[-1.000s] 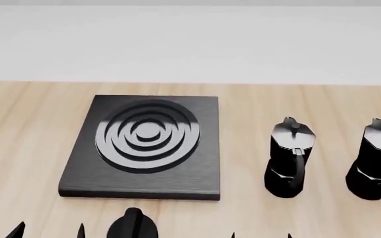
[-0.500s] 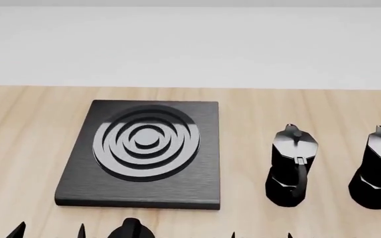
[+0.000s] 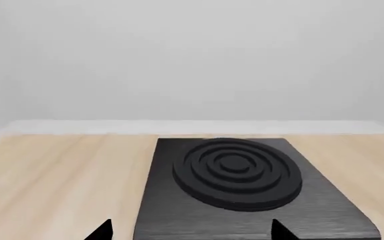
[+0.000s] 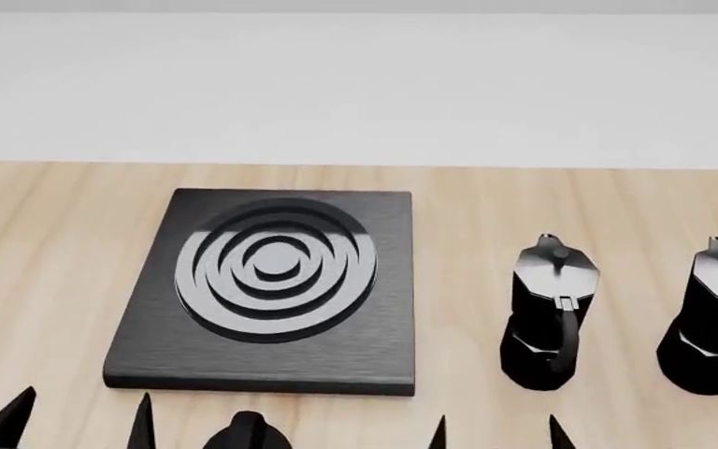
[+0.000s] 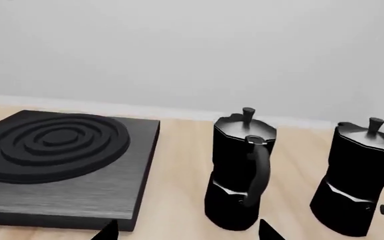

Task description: Put the right moka pot on the stove.

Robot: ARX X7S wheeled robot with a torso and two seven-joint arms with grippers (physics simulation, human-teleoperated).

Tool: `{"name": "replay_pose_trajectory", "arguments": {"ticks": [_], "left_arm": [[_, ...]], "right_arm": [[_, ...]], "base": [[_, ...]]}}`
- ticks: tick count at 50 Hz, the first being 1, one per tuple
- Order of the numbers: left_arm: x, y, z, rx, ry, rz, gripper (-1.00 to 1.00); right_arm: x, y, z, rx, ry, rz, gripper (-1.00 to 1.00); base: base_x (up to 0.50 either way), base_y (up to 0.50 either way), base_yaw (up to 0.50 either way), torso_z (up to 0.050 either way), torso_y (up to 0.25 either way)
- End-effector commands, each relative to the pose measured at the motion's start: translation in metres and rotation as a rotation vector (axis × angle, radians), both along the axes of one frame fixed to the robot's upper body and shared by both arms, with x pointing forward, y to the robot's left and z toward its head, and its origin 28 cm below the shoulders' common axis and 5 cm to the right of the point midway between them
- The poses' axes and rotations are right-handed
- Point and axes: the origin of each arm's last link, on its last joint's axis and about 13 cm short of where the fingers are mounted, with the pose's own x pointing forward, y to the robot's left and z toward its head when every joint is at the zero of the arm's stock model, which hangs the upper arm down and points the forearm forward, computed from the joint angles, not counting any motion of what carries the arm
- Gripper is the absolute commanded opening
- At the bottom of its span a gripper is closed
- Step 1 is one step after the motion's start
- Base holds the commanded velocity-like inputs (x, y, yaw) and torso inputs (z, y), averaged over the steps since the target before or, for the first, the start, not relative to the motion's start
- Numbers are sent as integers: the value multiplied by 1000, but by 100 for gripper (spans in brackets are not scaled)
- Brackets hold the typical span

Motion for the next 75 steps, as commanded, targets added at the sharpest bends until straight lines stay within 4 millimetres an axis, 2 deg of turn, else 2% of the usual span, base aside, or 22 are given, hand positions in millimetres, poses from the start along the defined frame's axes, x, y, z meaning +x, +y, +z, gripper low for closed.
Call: {"name": "replay_pose_trajectory", "arguments": {"ticks": [1, 11, 19, 49, 75], "left_arm": [[-11, 2, 48, 19, -48, -26, 100], [-27, 1, 96, 4, -104, -56, 100], [-42, 1, 131, -4, -153, -80, 100], [-44, 1, 132, -14, -154, -89, 100], [-39, 1, 130, -15, -185, -95, 100]], "right_arm": [[-4, -3, 35, -28, -28, -1, 100], [-12, -4, 79, -41, -84, 10, 100], [-19, -4, 98, -38, -119, 12, 100], [-20, -4, 98, -39, -120, 14, 100], [-13, -6, 97, -62, -115, -14, 100]], "base": [[0, 0, 0, 0, 0], [0, 0, 0, 0, 0], [0, 0, 0, 0, 0], [0, 0, 0, 0, 0], [0, 0, 0, 0, -7]]}}
